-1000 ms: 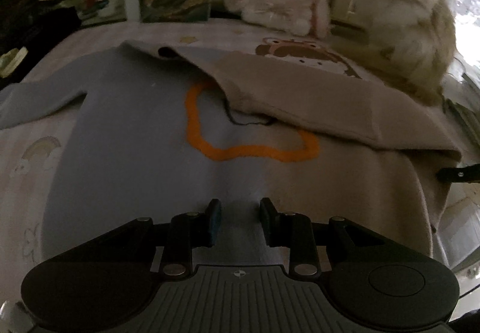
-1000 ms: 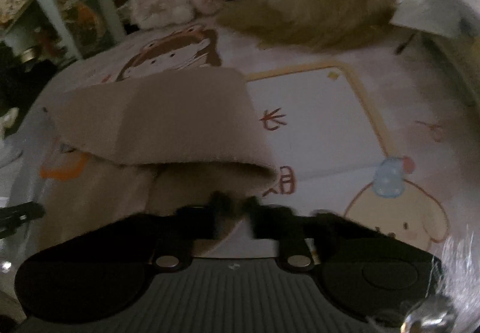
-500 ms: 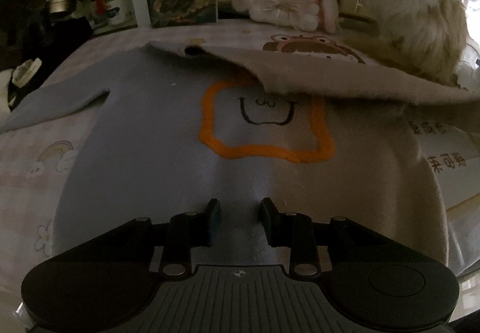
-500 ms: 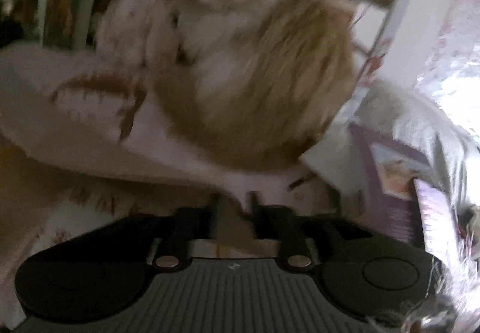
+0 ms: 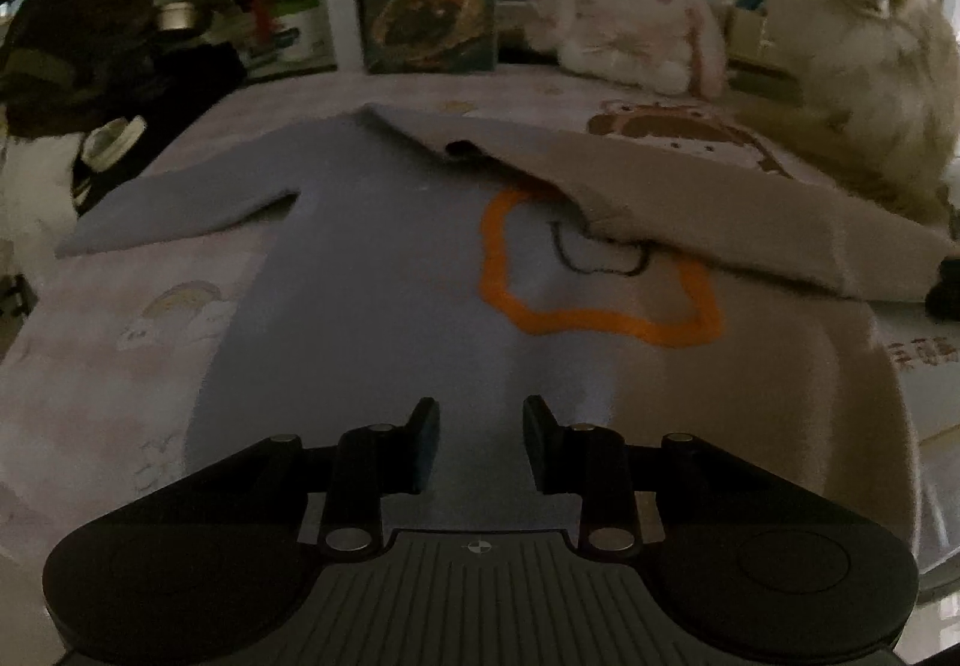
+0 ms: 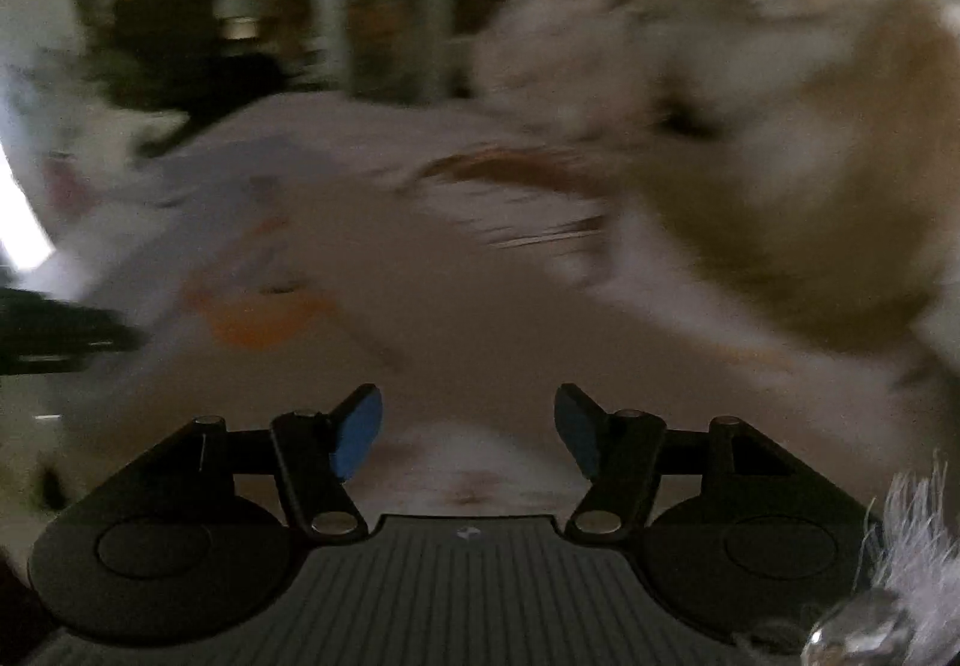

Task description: Fold clothes

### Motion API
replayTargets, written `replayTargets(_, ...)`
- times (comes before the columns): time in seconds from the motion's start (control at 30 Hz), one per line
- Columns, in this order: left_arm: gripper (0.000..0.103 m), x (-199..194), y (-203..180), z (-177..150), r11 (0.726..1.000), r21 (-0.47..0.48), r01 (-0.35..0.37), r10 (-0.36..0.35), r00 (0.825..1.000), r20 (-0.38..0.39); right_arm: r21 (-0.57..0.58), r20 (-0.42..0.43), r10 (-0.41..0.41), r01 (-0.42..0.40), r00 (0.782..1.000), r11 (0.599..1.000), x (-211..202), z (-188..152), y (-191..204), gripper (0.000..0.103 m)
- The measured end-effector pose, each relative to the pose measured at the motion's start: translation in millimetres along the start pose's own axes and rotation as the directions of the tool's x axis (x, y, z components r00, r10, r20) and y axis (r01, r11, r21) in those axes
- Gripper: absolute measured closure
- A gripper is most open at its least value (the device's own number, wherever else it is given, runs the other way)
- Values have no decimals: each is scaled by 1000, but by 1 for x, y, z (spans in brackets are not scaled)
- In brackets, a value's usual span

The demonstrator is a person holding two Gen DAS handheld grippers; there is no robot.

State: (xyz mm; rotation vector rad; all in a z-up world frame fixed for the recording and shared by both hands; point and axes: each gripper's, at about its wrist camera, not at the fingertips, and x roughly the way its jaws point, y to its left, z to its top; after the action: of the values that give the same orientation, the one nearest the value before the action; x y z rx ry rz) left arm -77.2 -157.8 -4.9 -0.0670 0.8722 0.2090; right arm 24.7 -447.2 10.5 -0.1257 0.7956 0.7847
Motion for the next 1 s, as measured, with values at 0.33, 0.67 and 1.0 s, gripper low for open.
replayTargets(0.33,72,3,5,-14,1000,4,-13,13,1000,-6,62,-83,259,-254,962,965,63,24,61,54)
replayTargets(0.67,71,2,11,-15,999,22,27,-27,999,-17,73,-161,117,-107,980,992,109,47,32,74)
replayTargets(1.0,71,8,12,-10,998,45,51,-50,998,-35,125,124,-241,226,962,966,70,101,-21,70)
